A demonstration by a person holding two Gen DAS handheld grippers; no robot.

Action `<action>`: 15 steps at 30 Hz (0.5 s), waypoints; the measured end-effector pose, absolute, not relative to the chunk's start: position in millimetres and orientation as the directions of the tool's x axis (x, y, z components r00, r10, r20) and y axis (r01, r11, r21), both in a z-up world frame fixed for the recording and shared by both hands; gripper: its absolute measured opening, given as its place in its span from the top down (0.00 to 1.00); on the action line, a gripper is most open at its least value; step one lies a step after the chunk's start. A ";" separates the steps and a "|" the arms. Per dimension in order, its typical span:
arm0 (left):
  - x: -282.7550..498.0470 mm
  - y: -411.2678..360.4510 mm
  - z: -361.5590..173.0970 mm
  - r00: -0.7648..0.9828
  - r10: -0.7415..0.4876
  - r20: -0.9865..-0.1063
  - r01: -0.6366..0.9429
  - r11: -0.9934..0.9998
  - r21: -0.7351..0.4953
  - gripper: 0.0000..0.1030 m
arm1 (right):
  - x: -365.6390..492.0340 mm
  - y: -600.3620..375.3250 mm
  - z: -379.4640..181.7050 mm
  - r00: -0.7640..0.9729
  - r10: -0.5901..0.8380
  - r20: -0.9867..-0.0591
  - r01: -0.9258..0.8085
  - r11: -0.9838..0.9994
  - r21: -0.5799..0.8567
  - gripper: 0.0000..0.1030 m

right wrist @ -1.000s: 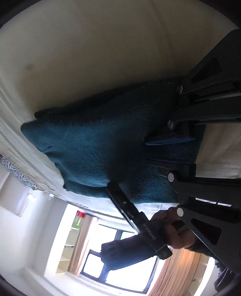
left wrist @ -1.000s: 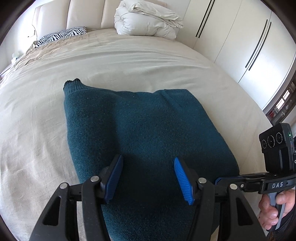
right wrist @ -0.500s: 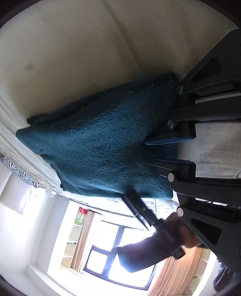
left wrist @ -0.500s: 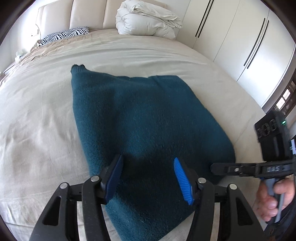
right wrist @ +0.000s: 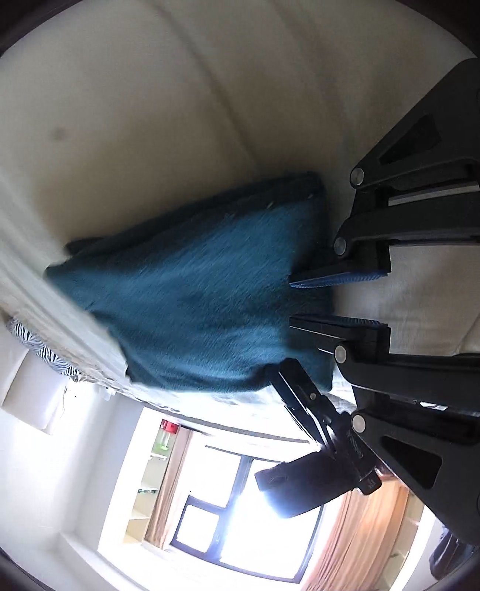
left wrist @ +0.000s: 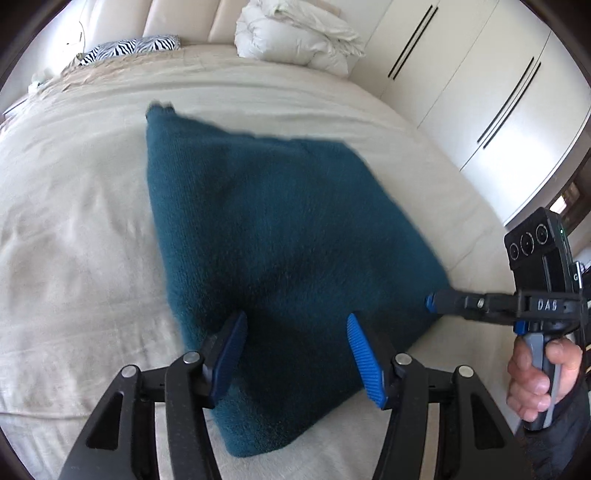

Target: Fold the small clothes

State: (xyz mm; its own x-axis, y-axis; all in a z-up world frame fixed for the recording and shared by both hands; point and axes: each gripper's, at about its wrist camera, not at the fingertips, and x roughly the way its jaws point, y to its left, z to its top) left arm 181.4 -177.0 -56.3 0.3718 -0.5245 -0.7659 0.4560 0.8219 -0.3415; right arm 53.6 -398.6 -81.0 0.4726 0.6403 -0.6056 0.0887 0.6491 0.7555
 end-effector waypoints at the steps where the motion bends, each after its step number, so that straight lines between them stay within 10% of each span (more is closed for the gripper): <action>1: 180.9 -174.3 -48.2 0.384 -0.532 -0.755 0.459 0.819 -0.344 0.42 | 54.1 -401.8 -71.3 0.487 0.644 -0.590 0.065 0.647 0.760 0.85; 8: 232.1 -172.5 -20.7 0.421 -0.574 -0.702 0.453 0.804 -0.385 0.41 | 110.1 -412.9 -22.5 0.551 0.608 -0.572 0.008 0.681 0.732 0.48; 15: 325.0 -179.1 -52.1 0.296 -0.627 -0.720 0.346 0.773 -0.531 0.44 | 205.9 -421.4 -45.4 0.528 0.647 -0.550 0.077 0.608 0.790 0.45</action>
